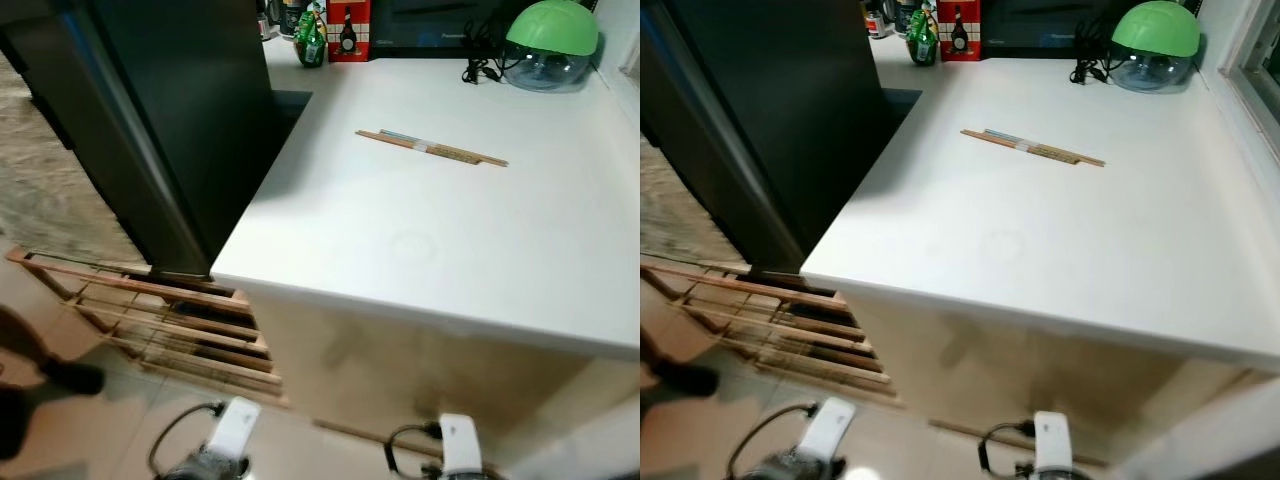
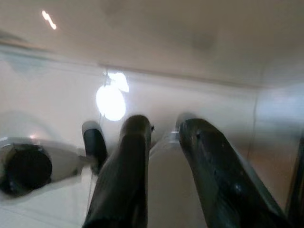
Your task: Clothes washing
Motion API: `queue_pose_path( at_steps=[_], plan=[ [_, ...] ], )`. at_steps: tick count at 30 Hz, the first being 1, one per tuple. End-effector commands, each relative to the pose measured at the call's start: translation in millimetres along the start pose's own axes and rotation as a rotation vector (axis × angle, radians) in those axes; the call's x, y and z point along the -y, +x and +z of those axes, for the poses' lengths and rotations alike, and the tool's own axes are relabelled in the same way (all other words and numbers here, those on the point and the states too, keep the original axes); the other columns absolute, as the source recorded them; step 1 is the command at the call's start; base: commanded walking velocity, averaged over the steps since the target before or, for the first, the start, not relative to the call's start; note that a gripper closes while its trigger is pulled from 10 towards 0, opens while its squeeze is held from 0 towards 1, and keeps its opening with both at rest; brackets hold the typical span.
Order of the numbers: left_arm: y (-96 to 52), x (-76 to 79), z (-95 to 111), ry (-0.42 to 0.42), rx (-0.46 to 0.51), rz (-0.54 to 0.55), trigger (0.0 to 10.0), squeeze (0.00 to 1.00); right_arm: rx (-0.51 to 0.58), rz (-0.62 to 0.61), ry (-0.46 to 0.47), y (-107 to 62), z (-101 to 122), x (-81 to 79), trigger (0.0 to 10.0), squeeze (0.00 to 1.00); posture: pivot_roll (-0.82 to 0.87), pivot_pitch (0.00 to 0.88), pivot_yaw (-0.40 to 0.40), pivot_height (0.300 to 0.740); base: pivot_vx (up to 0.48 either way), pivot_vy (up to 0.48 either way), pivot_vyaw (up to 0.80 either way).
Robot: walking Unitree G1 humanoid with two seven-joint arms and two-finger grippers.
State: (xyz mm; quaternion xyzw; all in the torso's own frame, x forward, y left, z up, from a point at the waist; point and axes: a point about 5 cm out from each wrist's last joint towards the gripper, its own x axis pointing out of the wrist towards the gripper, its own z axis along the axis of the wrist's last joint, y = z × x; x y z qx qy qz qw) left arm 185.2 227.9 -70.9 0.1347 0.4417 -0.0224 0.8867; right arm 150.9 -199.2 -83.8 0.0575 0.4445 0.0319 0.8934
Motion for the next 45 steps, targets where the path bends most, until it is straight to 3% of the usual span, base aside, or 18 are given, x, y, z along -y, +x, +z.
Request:
queue_pose_path(
  at_steps=[1,4,5,9,11,19,23,27,31,38,41,45],
  plan=[
    [0.0,-10.8,25,-0.046,0.126,0.024,10.0,0.0,0.176,0.081,-0.029,1.0,39,-6.0,10.0,0.0,-0.08,0.0,0.071,0.74,0.0,0.0,0.0],
    [3.3,-5.5,25,-0.039,0.078,0.0,10.0,0.0,0.099,-0.031,-0.023,8.7,33,-4.2,10.0,0.0,-0.06,0.0,0.065,0.74,0.0,0.0,0.0],
    [6.4,6.1,21,-0.007,-0.004,-0.064,10.0,0.0,0.002,-0.09,-0.008,13.3,23,-5.3,10.0,0.0,-0.06,0.0,0.065,0.74,0.0,0.0,0.0],
    [6.3,13.8,16,0.044,-0.022,-0.085,10.0,0.0,-0.032,-0.084,-0.034,13.0,15,-12.2,10.0,0.0,-0.06,0.0,0.078,0.74,0.0,0.0,0.0],
    [3.8,20.7,20,0.022,0.047,-0.163,10.0,0.0,0.038,-0.039,-0.03,9.0,20,-16.0,10.0,0.0,-0.07,0.0,0.091,0.74,0.0,0.0,0.0],
    [-2.9,8.1,15,0.008,0.109,-0.159,10.0,0.0,0.106,0.027,-0.048,0.0,23,-10.3,10.0,0.0,-0.09,0.0,0.094,0.74,0.0,0.0,0.0],
    [-5.0,10.9,12,0.019,0.125,-0.181,10.0,0.0,0.077,0.044,-0.082,-3.7,16,-7.9,10.0,0.0,-0.08,0.0,0.089,0.74,0.0,0.0,0.0],
    [-2.2,14.6,0,0.071,0.029,-0.137,10.0,0.0,-0.021,-0.037,-0.052,-2.4,-1,-0.7,10.0,0.0,-0.08,0.0,0.08,0.74,0.0,0.0,0.0],
    [-0.4,21.3,0,-0.027,-0.001,-0.198,10.0,0.0,-0.068,-0.067,-0.026,0.1,-7,-4.2,10.0,0.0,-0.07,0.0,0.075,0.74,0.0,0.0,0.0],
    [1.6,34.1,-4,0.073,-0.064,-0.231,10.0,0.0,-0.204,-0.091,-0.033,4.5,-22,-14.8,10.0,0.0,-0.07,0.0,0.083,0.74,0.0,0.0,-0.34],
    [2.6,32.1,-3,0.041,-0.076,-0.212,10.0,0.0,-0.214,-0.101,0.006,6.1,-24,-18.9,10.0,0.0,-0.07,0.0,0.083,0.74,0.0,0.0,-0.79],
    [3.7,25.6,-5,0.117,-0.121,-0.161,10.0,0.0,-0.238,-0.112,0.04,8.7,-27,-25.3,10.0,0.0,-0.07,0.0,0.09,0.74,0.0,0.0,-0.79]
  ],
)
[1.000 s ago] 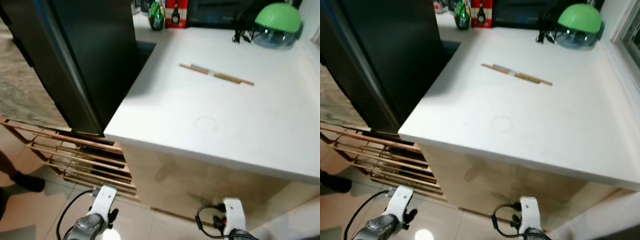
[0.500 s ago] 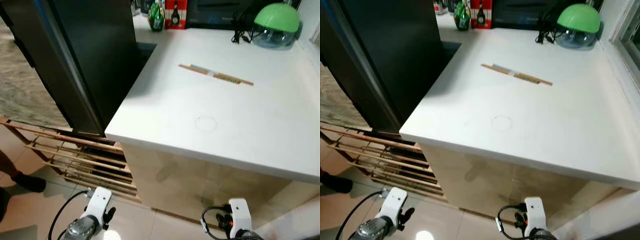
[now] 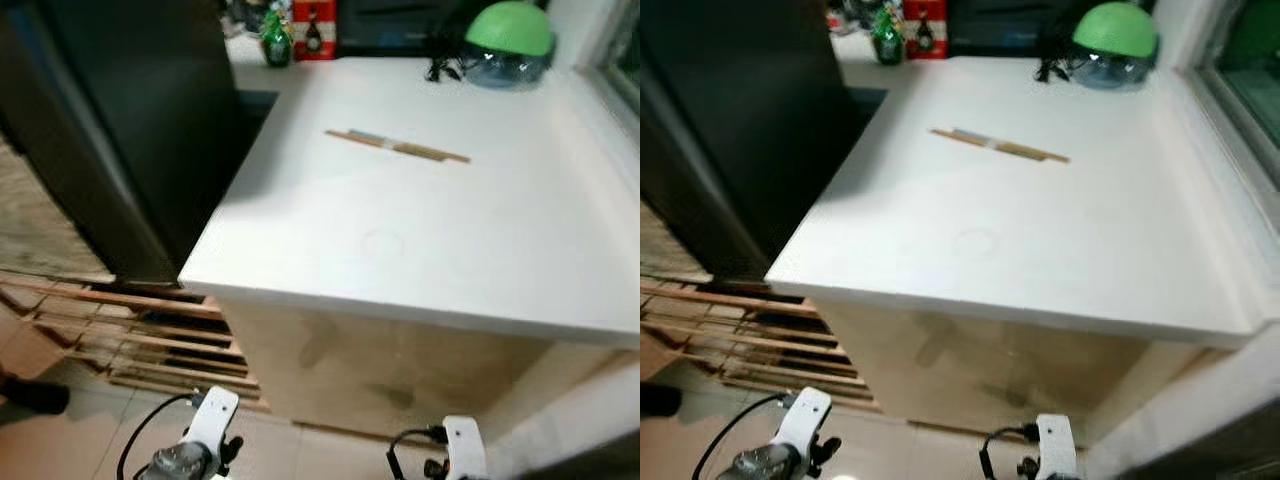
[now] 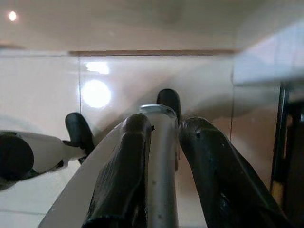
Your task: Clothes washing
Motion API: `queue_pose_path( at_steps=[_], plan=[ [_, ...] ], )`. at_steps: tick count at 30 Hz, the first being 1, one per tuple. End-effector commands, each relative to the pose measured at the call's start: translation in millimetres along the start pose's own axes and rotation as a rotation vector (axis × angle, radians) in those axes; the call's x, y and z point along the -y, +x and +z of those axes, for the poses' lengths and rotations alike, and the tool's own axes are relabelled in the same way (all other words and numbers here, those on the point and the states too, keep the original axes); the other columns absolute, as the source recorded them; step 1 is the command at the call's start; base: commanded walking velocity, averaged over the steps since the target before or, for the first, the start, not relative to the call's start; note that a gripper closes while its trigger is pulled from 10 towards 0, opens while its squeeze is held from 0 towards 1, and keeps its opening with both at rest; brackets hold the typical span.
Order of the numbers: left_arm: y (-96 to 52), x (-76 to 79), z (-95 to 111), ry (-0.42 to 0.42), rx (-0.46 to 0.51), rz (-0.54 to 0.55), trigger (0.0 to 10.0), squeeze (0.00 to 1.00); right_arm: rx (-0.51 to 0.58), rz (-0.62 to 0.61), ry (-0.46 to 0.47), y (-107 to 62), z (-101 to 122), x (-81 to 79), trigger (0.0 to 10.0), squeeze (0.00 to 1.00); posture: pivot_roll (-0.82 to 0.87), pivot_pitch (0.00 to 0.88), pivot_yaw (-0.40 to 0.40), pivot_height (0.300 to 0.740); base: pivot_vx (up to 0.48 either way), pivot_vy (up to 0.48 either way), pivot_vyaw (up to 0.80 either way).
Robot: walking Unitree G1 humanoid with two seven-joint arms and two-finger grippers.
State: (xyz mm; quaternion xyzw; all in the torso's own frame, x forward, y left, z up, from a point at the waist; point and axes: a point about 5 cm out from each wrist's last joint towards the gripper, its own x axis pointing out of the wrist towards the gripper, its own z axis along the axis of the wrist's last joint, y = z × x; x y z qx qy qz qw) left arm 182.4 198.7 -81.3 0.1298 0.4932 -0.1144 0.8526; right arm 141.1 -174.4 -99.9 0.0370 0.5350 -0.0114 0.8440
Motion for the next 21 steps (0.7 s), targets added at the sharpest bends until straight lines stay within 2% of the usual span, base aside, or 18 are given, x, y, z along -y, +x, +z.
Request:
queue_pose_path(
  at_steps=[1,4,7,8,11,17,19,21],
  plan=[
    [-0.9,-6.3,-3,0.081,-0.026,0.04,10.0,0.0,-0.045,-0.011,0.032,1.2,-8,-4.1,10.0,0.0,-0.07,0.0,0.098,0.74,0.0,0.0,-0.79],
    [-0.8,-8.4,-3,0.085,-0.035,0.063,10.0,0.0,-0.054,-0.019,0.042,2.2,-8,-6.0,10.0,0.0,-0.07,0.0,0.102,0.74,0.0,0.0,-0.79],
    [-0.8,-10.2,2,0.143,-0.013,0.062,10.0,0.0,-0.048,-0.026,0.054,3.5,-4,-8.6,10.0,0.0,-0.08,0.0,0.112,0.74,0.0,0.0,-0.79],
    [-0.8,-11.3,4,0.145,-0.001,0.072,10.0,0.11,-0.044,-0.025,0.053,3.9,-3,-9.4,10.0,0.0,-0.08,0.0,0.117,0.74,0.0,0.0,-0.79],
    [-0.7,-14.2,9,0.118,0.02,0.094,10.0,0.09,-0.041,-0.028,0.05,4.7,-1,-11.1,10.0,0.0,-0.09,0.0,0.126,0.74,0.0,0.0,-0.79],
    [-1.3,-17.8,14,0.146,0.039,0.07,10.0,0.04,-0.039,-0.031,0.053,5.3,0,-12.3,10.0,0.0,-0.12,0.0,0.138,0.74,0.0,0.0,-0.78],
    [-3.8,-29.0,16,0.095,0.054,0.108,10.0,0.04,-0.031,-0.032,0.053,5.4,2,-11.5,10.0,0.0,-0.13,0.0,0.14,0.74,0.0,0.0,-0.78],
    [-4.5,-32.1,17,0.068,0.061,0.117,10.0,0.04,-0.028,-0.032,0.053,5.4,2,-11.1,10.0,0.0,-0.13,0.0,0.144,0.74,0.0,0.0,-0.78]
  ],
)
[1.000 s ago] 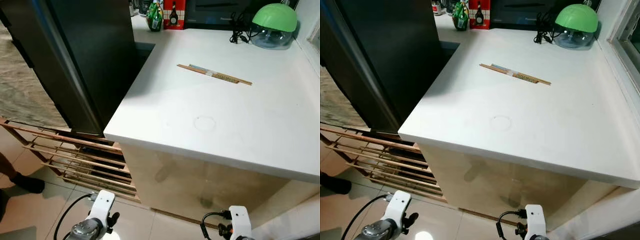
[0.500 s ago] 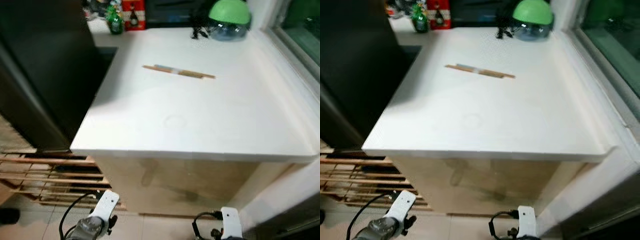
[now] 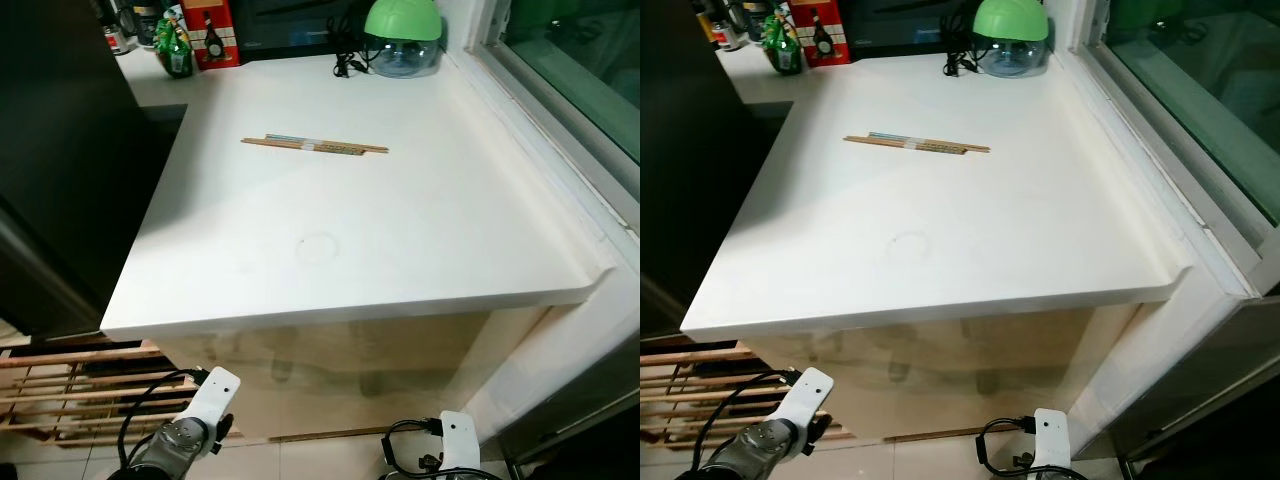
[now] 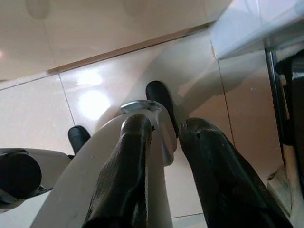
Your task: Clothes washing
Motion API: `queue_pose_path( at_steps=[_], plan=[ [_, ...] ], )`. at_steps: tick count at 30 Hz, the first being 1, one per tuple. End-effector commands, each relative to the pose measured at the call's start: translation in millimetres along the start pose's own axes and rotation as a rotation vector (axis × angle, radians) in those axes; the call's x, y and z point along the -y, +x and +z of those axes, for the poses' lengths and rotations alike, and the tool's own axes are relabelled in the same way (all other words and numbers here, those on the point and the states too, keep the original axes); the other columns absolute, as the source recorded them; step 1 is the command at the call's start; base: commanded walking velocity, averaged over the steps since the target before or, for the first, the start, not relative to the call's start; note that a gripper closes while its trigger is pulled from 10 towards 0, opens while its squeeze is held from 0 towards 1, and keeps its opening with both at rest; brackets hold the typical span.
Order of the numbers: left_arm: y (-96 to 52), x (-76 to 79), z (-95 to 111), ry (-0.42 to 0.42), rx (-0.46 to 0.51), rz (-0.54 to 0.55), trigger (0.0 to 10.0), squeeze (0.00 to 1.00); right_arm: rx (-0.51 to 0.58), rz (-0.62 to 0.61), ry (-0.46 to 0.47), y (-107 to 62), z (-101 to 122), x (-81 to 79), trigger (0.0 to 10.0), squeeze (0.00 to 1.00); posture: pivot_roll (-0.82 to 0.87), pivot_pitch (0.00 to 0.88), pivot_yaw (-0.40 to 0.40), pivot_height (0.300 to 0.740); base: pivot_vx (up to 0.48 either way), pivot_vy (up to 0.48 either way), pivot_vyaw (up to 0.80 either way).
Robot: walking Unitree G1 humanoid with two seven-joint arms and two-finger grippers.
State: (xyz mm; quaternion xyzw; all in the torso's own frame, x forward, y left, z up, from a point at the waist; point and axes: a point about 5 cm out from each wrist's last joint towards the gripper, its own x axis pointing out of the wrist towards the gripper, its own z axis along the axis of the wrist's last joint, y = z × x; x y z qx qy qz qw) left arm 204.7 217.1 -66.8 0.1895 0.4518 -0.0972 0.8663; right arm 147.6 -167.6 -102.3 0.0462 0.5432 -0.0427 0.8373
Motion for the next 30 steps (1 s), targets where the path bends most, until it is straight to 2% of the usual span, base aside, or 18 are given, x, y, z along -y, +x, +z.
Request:
queue_pose_path(
  at_steps=[1,4,6,8,11,13,15,16,17,19,21,22,29,30],
  plan=[
    [-1.0,-4.9,-1,-0.05,0.01,-0.02,10.0,0.04,-0.006,0.008,0.0,0.4,-1,-5.3,10.0,0.0,-0.15,0.0,0.15,0.74,0.0,0.0,-0.78],
    [-0.4,3.1,1,-0.034,0.027,-0.087,10.0,0.03,-0.002,0.007,-0.002,0.8,1,-11.3,10.0,0.0,-0.16,0.0,0.147,0.74,0.0,0.0,-0.78],
    [0.0,5.7,2,-0.026,0.025,-0.095,10.0,0.03,0.0,0.006,-0.004,0.9,2,-13.0,10.0,0.0,-0.16,0.0,0.144,0.74,0.0,0.0,-0.78],
    [0.7,15.4,4,-0.033,0.043,-0.143,10.0,0.0,0.003,0.006,-0.028,1.0,3,-15.7,10.0,0.0,-0.16,0.0,0.135,0.74,0.0,0.0,-0.78],
    [1.0,39.2,1,-0.062,0.013,-0.279,10.0,0.0,0.042,0.055,-0.235,0.9,7,-25.8,10.0,0.0,-0.13,0.0,0.11,0.74,0.0,0.0,-0.77],
    [-0.3,49.7,-9,-0.042,-0.058,-0.337,10.0,0.0,0.04,0.084,-0.279,0.6,5,-29.5,10.0,0.0,-0.11,0.0,0.093,0.74,0.0,0.0,-0.76],
    [-0.9,51.0,-13,0.013,-0.054,-0.317,10.0,0.0,0.03,0.084,-0.288,0.6,3,-29.5,10.0,0.0,-0.08,0.0,0.069,0.74,0.0,0.0,-0.76],
    [-0.6,46.5,-16,-0.011,-0.056,-0.243,10.0,0.0,0.028,0.08,-0.285,0.7,3,-29.8,10.0,0.0,-0.05,0.0,0.048,0.74,0.0,0.0,-0.76],
    [-0.6,46.5,-16,-0.011,-0.056,-0.243,10.0,0.0,0.028,0.08,-0.285,0.7,3,-29.8,10.0,0.0,-0.05,0.0,0.048,0.74,0.0,0.0,-0.76],
    [-1.1,40.6,-20,-0.089,-0.056,-0.175,10.0,0.0,0.029,0.079,-0.291,0.8,5,-29.6,10.0,0.0,-0.01,0.0,0.01,0.74,0.0,0.0,-0.76],
    [-1.4,39.3,-22,-0.111,-0.055,-0.159,10.0,0.0,0.029,0.079,-0.293,0.9,6,-29.2,10.0,0.0,-0.01,0.0,0.01,0.74,0.0,0.0,-0.76],
    [-3.5,36.3,-29,-0.136,-0.062,-0.15,10.0,0.0,0.025,0.076,-0.283,0.9,5,-24.1,10.0,0.0,0.01,0.0,-0.007,0.74,0.0,0.0,-0.76],
    [-4.1,31.8,-30,-0.161,-0.049,-0.118,10.0,0.0,0.019,0.065,-0.192,1.0,5,-17.1,10.0,0.0,0.01,0.0,-0.001,0.74,0.0,0.0,-0.75],
    [-3.6,32.1,-28,-0.147,-0.045,-0.123,10.0,0.0,0.008,0.051,-0.174,-0.3,-5,-4.0,10.0,0.0,0.01,0.0,0.005,0.74,0.0,0.0,-0.74]
  ],
)
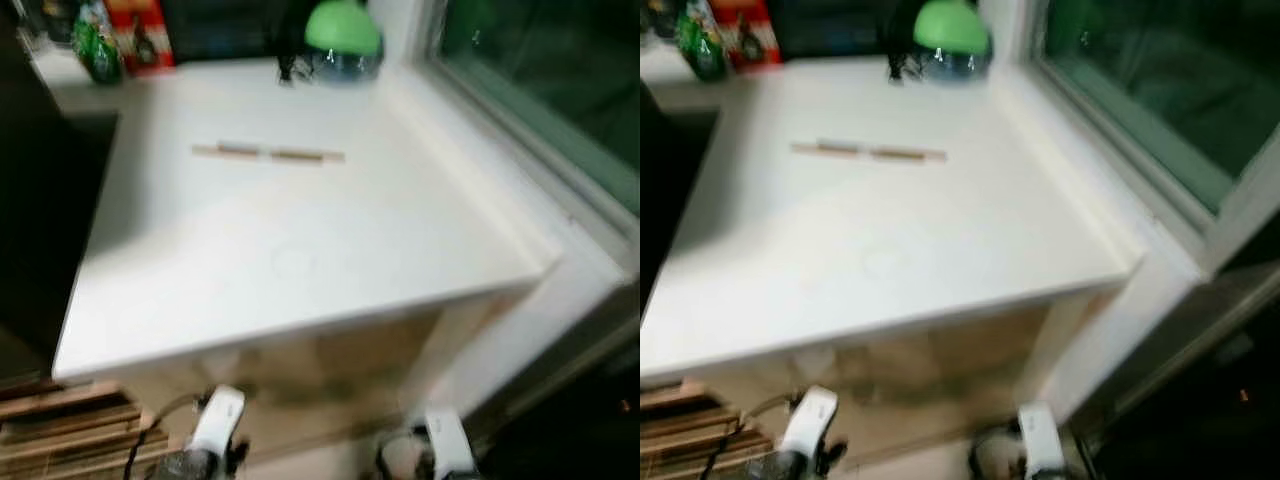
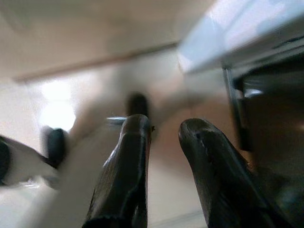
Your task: Clothes washing
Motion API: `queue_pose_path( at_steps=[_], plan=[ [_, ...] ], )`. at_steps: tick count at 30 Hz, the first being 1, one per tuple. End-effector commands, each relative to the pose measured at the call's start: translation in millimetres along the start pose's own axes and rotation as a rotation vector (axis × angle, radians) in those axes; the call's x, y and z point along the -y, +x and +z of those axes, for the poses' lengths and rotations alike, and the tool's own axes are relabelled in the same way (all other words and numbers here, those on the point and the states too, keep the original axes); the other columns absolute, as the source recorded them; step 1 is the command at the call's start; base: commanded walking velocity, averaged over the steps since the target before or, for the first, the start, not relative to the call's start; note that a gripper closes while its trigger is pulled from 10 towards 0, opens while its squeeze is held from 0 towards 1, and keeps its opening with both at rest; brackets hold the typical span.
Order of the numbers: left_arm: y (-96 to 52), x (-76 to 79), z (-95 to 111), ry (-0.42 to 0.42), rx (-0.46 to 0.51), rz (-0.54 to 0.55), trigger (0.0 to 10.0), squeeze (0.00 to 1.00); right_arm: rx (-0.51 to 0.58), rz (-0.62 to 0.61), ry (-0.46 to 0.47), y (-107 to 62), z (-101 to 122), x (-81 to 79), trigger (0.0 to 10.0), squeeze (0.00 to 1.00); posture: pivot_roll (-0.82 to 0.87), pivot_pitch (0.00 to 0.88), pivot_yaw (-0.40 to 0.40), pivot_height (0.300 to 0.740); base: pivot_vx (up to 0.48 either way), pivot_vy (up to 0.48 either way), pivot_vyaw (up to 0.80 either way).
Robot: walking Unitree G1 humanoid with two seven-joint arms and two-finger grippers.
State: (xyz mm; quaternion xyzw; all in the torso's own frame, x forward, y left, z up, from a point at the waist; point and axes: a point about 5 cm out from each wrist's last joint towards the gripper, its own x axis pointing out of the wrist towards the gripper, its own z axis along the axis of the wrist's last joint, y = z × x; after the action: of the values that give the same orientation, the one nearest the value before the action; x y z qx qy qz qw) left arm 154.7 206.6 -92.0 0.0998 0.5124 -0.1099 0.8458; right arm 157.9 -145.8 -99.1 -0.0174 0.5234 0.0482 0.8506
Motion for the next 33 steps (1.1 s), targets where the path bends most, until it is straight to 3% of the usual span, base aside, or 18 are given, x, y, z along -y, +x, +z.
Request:
queue_pose_path(
  at_steps=[1,8,12,23,26,30,33],
  plan=[
    [2.6,1.9,18,0.005,0.056,0.003,10.0,0.0,-0.039,-0.033,0.032,-3.2,-16,15.8,10.0,0.0,0.01,0.0,0.005,0.74,0.0,0.0,-0.74],
    [3.8,2.6,29,0.036,0.072,-0.009,10.0,0.0,-0.076,-0.057,0.058,-10.4,-43,33.3,10.0,0.0,-0.01,0.0,0.034,0.74,-0.221,0.0,-0.73],
    [4.0,2.5,31,0.058,0.072,-0.011,10.0,0.0,-0.061,-0.071,0.076,-5.0,-16,32.1,10.0,0.0,-0.02,0.0,0.04,0.74,-0.356,0.0,-0.49],
    [4.4,3.4,34,0.07,0.084,-0.002,10.0,0.0,-0.037,-0.079,0.089,-5.5,-12,38.4,10.0,0.0,-0.03,0.0,0.049,0.74,-0.255,0.0,0.0],
    [1.2,-6.3,41,0.033,0.174,0.052,10.0,0.0,0.026,-0.065,0.07,-4.6,2,39.2,10.0,0.0,-0.03,0.0,0.044,0.74,0.0,0.0,0.0],
    [-9.0,-30.5,58,0.006,0.322,0.154,10.0,0.0,0.16,-0.036,0.046,-6.6,14,41.0,10.0,0.0,-0.03,0.0,0.042,0.74,0.0,0.0,0.0],
    [-23.4,-45.1,82,-0.051,0.528,0.187,10.0,0.0,0.428,0.016,0.023,-19.6,56,40.7,10.0,0.0,-0.03,0.0,0.038,0.74,0.0,0.0,0.0]
  ],
)
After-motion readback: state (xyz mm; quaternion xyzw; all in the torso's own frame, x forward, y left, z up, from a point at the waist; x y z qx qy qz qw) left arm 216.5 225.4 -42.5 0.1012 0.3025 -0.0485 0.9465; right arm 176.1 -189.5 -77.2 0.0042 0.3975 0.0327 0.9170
